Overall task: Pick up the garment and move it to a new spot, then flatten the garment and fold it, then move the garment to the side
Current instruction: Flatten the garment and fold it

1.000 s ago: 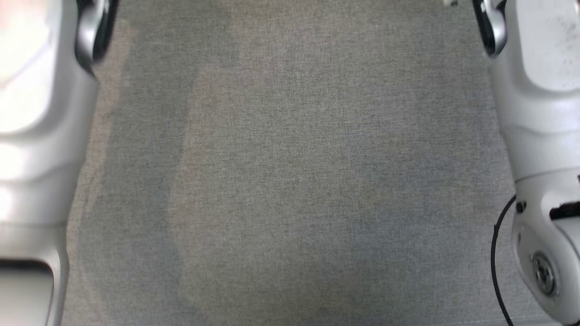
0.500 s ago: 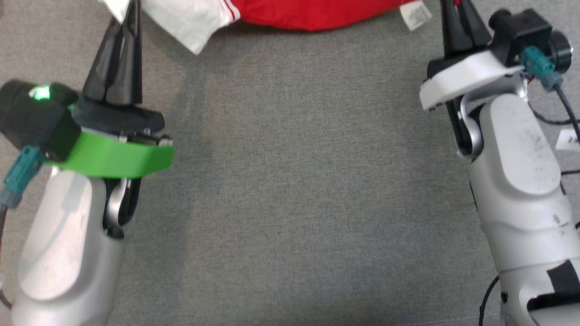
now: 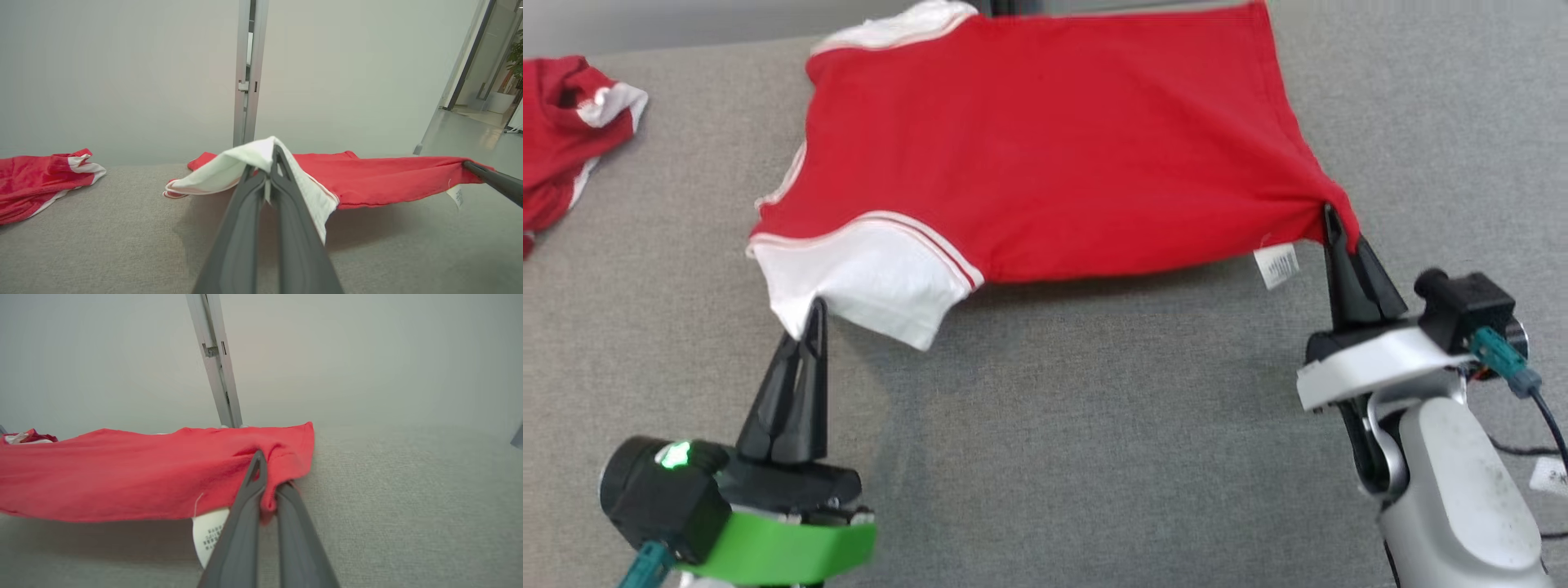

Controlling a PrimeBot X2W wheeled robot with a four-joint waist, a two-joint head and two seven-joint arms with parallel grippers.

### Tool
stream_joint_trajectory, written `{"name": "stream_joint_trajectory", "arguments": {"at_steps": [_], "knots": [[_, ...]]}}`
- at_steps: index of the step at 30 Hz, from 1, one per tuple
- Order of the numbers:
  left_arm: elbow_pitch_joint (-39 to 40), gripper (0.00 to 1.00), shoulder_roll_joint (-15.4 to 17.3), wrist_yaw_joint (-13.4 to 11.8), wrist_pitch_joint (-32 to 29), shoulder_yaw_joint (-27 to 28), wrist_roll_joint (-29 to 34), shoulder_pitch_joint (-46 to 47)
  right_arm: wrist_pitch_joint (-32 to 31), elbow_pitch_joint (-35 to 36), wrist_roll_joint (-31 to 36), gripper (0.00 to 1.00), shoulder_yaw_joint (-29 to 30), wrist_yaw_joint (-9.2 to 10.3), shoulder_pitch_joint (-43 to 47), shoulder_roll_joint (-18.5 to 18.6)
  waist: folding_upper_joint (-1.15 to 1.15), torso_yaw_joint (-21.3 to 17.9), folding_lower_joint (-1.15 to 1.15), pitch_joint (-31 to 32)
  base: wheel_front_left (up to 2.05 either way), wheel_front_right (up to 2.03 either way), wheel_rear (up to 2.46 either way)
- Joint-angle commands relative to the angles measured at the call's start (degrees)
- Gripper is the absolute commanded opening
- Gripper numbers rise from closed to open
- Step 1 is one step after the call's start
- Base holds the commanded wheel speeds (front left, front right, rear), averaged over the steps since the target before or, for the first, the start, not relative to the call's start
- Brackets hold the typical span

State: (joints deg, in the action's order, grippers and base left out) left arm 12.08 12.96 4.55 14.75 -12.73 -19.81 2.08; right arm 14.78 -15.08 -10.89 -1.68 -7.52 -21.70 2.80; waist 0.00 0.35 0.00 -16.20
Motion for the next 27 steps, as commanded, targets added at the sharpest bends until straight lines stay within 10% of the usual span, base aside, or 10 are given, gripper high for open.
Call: {"name": "stream_joint_trajectory", "arguments": {"at_steps": [1,12,27], "knots": [[1.5,0.00,-0.1,-0.6,-0.4,-0.4,0.7,-2.6,-0.5,1.7,-0.8,0.00,0.6,0.06,3.1,0.2,0.00,0.8,0.00,6.0,0.00,0.00,0.00],[8.6,0.00,0.8,-3.9,-6.1,-2.9,0.4,-14.7,-8.5,13.6,-2.0,0.00,2.7,0.06,19.9,0.2,0.00,0.7,0.00,9.5,0.00,0.00,0.00],[-6.3,0.00,0.7,-0.3,-4.0,-3.4,-2.1,-6.0,-12.7,2.6,-1.7,0.00,1.4,0.06,14.3,0.2,0.00,-0.1,0.00,6.8,0.00,0.00,0.00]]}}
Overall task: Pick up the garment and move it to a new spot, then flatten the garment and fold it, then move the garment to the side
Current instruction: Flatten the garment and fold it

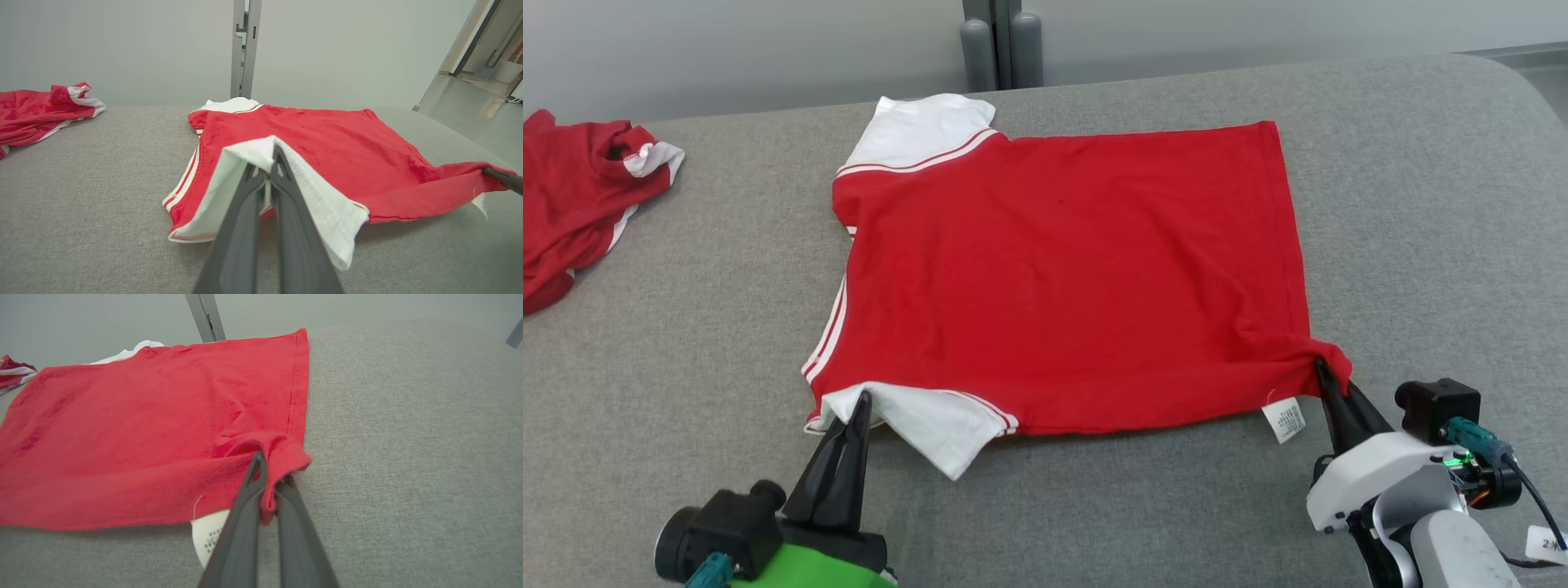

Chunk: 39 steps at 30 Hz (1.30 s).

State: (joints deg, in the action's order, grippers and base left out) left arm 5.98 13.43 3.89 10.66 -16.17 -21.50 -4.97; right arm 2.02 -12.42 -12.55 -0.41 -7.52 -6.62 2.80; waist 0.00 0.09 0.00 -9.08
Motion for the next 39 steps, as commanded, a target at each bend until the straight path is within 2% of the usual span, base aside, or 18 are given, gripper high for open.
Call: {"name": "stream_joint_trajectory", "arguments": {"at_steps": [1,13,18,27,29,30,31,32,33,39], "knots": [[-1.4,0.00,0.2,0.6,0.0,-0.2,-0.4,2.4,0.0,-1.1,-0.2,0.00,0.1,0.06,-1.5,0.2,0.00,0.3,0.00,-0.5,0.00,0.00,0.00],[-17.1,0.00,-1.0,2.9,3.1,-4.7,3.5,24.7,1.4,-8.3,-3.2,0.00,1.4,0.06,-10.2,0.2,0.00,1.3,0.00,-4.0,0.00,0.00,0.00],[-24.2,0.00,-3.0,3.2,4.3,-5.4,5.2,33.3,3.1,-11.5,-4.4,0.00,1.3,0.06,-14.4,0.2,0.00,0.7,0.00,-6.1,0.00,0.00,0.00],[-32.5,0.00,-6.1,3.5,4.5,-5.4,6.6,41.3,6.3,-17.5,-5.7,0.00,0.0,0.06,-19.7,0.2,0.00,-0.5,0.00,-9.2,0.00,0.00,0.00],[-33.9,0.00,-6.4,3.4,4.6,-4.4,6.7,41.7,7.4,-18.7,-5.9,0.26,-0.2,0.06,-20.6,0.2,0.00,-0.7,0.00,-9.5,0.00,0.00,0.00],[-34.4,0.14,-6.7,3.2,4.6,-3.7,6.8,41.9,8.1,-19.2,-5.9,0.54,-0.5,0.06,-21.1,0.2,0.00,-0.7,0.00,-9.6,0.00,0.00,0.00],[-34.9,0.34,-6.8,3.0,4.5,-3.2,6.9,41.9,8.4,-19.6,-6.0,1.00,-0.6,0.06,-21.5,0.2,0.00,-0.7,0.00,-9.7,0.00,0.00,0.00],[-35.2,0.84,-7.0,2.8,4.6,-2.6,7.1,41.8,9.0,-20.1,-6.0,1.00,-0.7,0.06,-21.9,0.2,0.00,-0.7,0.00,-9.7,0.00,0.00,0.00],[-35.2,1.00,-7.0,2.6,4.6,-2.0,7.3,41.7,9.4,-20.4,-6.1,1.00,-0.8,0.06,-22.2,0.2,0.00,-0.7,0.00,-9.8,0.00,0.00,0.00],[-33.6,1.00,-7.9,2.7,4.6,1.0,7.5,38.4,11.9,-20.4,-5.2,1.00,-1.4,0.06,-23.0,0.2,0.00,0.0,0.00,-9.3,0.00,0.00,0.00]]}}
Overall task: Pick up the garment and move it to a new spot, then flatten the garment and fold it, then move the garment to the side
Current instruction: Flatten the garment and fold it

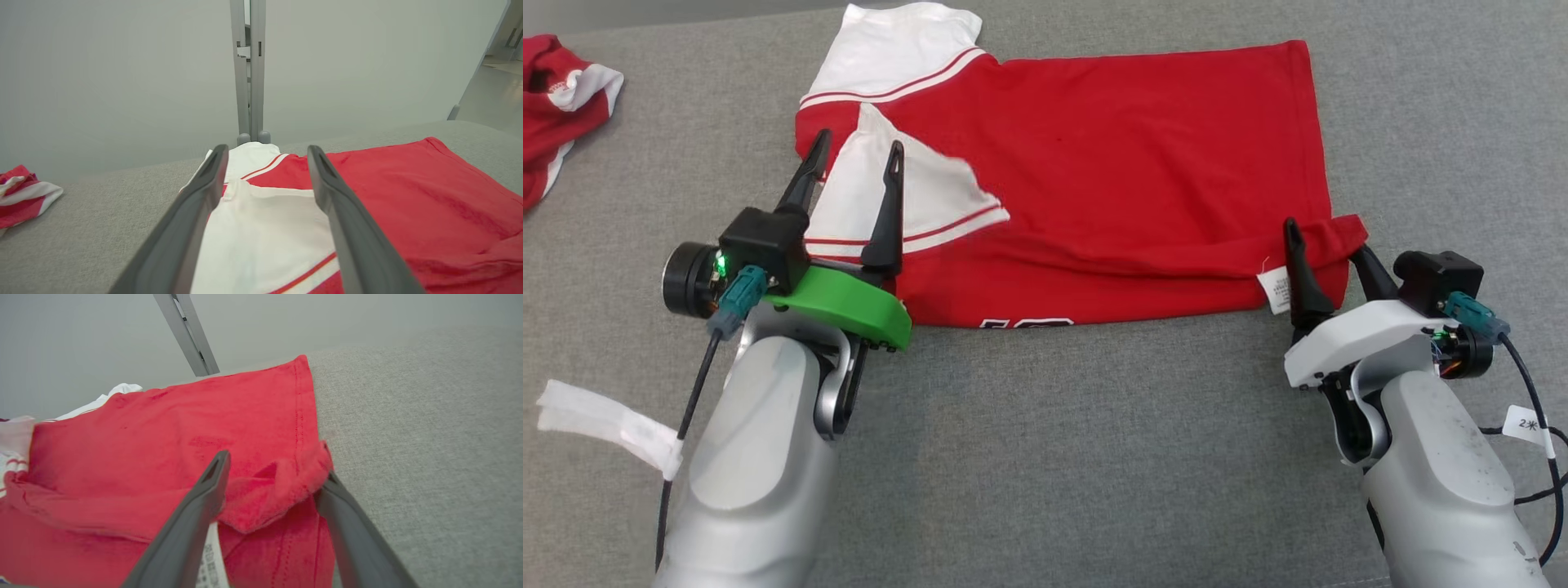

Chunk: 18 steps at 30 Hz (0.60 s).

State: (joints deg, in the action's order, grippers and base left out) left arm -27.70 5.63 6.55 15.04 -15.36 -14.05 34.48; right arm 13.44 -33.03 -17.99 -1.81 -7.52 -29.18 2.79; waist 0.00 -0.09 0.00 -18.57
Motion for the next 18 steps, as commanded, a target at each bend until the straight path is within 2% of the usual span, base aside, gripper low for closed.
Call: {"name": "stream_joint_trajectory", "arguments": {"at_steps": [1,10,14,18], "knots": [[0.8,1.00,-0.2,0.1,0.2,0.8,-0.3,-1.7,0.6,0.4,0.4,1.00,0.1,0.06,-0.3,0.2,0.00,0.3,0.00,0.4,0.00,0.00,0.00],[5.0,1.00,-1.1,0.4,0.1,6.2,-2.6,-10.3,1.7,6.1,4.4,1.00,2.8,0.06,2.6,0.2,0.00,1.5,0.00,2.7,0.00,0.00,0.00],[3.4,1.00,-1.6,0.5,-0.1,8.0,-6.7,-14.6,1.6,8.9,7.2,1.00,4.0,0.06,4.9,0.2,0.00,1.7,0.00,4.3,0.00,0.00,0.00],[1.3,1.00,-1.9,0.7,-3.4,8.7,-11.7,-17.5,0.5,11.7,8.7,1.00,4.5,0.06,7.8,0.2,0.00,1.6,0.00,5.7,0.00,0.00,0.00]]}}
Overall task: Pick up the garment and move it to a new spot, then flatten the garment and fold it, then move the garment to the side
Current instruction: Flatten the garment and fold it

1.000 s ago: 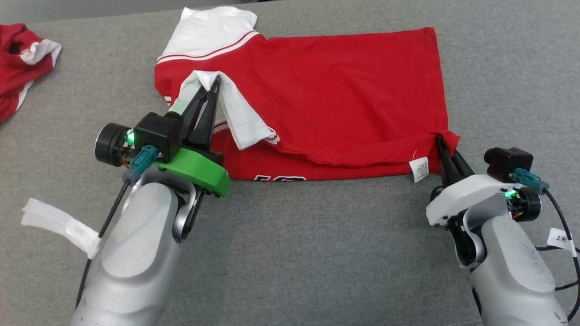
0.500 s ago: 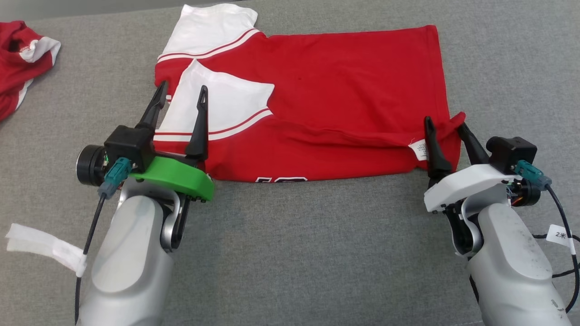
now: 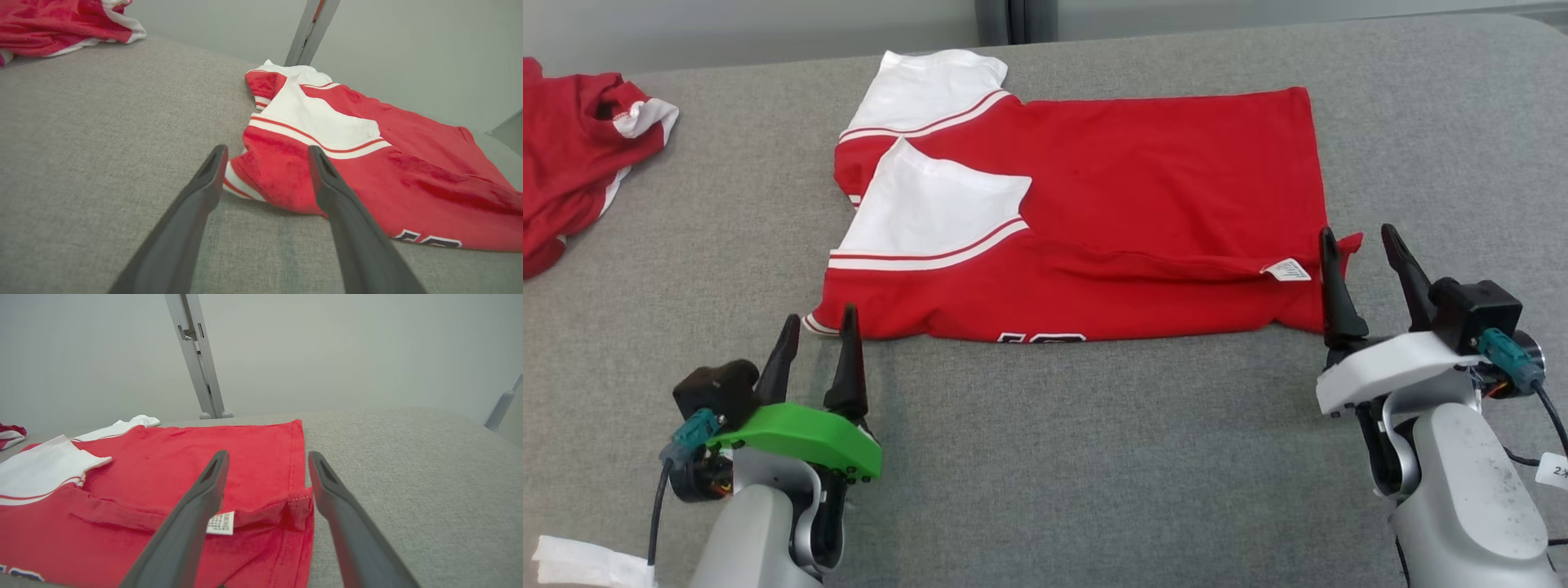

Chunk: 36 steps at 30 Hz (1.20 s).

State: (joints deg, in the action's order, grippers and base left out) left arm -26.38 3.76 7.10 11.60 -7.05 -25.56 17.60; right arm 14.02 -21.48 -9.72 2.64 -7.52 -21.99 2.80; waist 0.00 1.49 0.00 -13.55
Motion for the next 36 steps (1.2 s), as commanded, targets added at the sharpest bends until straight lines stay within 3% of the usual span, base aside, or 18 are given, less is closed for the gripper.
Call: {"name": "stream_joint_trajectory", "arguments": {"at_steps": [1,16,17,18,19,20,22,36], "knots": [[-0.5,1.00,0.0,0.2,-1.1,0.4,-1.6,-1.1,-0.5,1.0,0.8,1.00,0.1,0.06,1.5,0.2,0.00,-0.2,0.00,1.0,0.00,0.00,0.00],[-5.0,0.97,-0.3,0.3,-9.4,4.2,-15.4,2.5,-6.0,9.2,1.7,1.00,-1.0,0.06,9.0,0.2,0.00,-5.1,0.00,-0.6,0.00,0.00,0.00],[-5.1,0.89,-0.4,0.3,-9.4,4.5,-16.1,2.8,-6.4,9.3,1.6,1.00,-1.1,0.06,9.1,0.2,0.00,-5.3,0.00,-0.7,0.00,0.00,0.00],[-5.3,0.62,-0.4,0.3,-9.3,5.0,-17.0,3.2,-6.9,9.1,1.4,1.00,-1.1,0.06,9.3,0.2,0.00,-5.4,0.00,-0.8,0.00,0.00,0.00],[-5.5,0.48,-0.4,0.3,-9.2,5.4,-17.8,3.5,-7.5,8.8,1.1,1.00,-1.3,0.06,9.6,0.2,0.00,-5.5,0.00,-0.8,0.00,0.00,0.00],[-5.7,0.26,-0.5,0.3,-9.1,5.7,-18.5,3.7,-8.2,8.3,0.7,1.00,-1.6,0.06,9.8,0.2,0.00,-5.6,0.00,-0.9,0.00,0.00,0.00],[-5.9,0.00,-0.5,0.3,-8.5,5.9,-18.9,4.0,-9.2,7.1,-0.3,1.00,-1.7,0.06,9.5,0.2,0.00,-5.7,0.00,-1.0,0.00,0.00,0.00],[-2.2,0.00,-0.4,0.5,-4.6,2.5,-21.1,2.3,-12.5,-9.5,-2.5,1.00,-2.0,0.06,-0.7,0.2,0.00,-1.7,0.00,-0.8,0.00,0.00,0.00]]}}
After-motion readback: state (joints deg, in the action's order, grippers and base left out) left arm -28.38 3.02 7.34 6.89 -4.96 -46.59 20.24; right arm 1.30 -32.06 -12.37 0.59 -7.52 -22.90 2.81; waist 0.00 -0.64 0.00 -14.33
